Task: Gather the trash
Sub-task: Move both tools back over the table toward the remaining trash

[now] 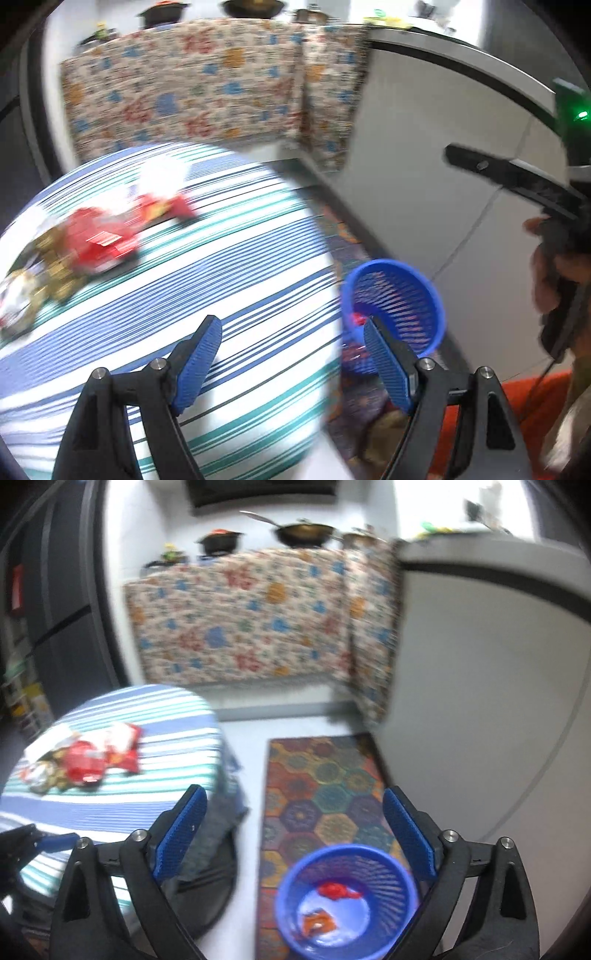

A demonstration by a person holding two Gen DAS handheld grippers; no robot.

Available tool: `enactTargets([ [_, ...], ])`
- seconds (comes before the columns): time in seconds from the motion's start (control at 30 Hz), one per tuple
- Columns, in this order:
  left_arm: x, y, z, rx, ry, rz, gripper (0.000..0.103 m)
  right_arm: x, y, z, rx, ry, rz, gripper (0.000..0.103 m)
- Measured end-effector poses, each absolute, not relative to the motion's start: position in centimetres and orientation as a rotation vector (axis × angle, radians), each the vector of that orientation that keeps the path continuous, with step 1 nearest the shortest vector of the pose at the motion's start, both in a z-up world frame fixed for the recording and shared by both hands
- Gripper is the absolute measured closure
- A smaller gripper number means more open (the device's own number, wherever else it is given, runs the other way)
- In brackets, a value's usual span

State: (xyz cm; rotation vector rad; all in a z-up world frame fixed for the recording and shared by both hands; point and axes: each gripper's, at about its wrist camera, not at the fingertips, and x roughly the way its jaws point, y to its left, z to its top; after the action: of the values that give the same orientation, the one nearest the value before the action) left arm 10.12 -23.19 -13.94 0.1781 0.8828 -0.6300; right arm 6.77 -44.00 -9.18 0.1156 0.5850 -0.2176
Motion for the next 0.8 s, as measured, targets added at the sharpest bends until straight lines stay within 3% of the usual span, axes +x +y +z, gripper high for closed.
enactTargets([
  [0.4, 13.1, -7.6, -17.1, 0.118, 0.936, -0.315, 0.022, 13.7, -24.7, -14.5, 0.007, 0.749, 0.140, 0.006],
  [0.8, 15.3, -2.0, -17.9, 0.116, 0.903, -0.206, 0.018, 19.3, -19.2, -19.4, -0.016, 0.903, 0.217, 0.013],
])
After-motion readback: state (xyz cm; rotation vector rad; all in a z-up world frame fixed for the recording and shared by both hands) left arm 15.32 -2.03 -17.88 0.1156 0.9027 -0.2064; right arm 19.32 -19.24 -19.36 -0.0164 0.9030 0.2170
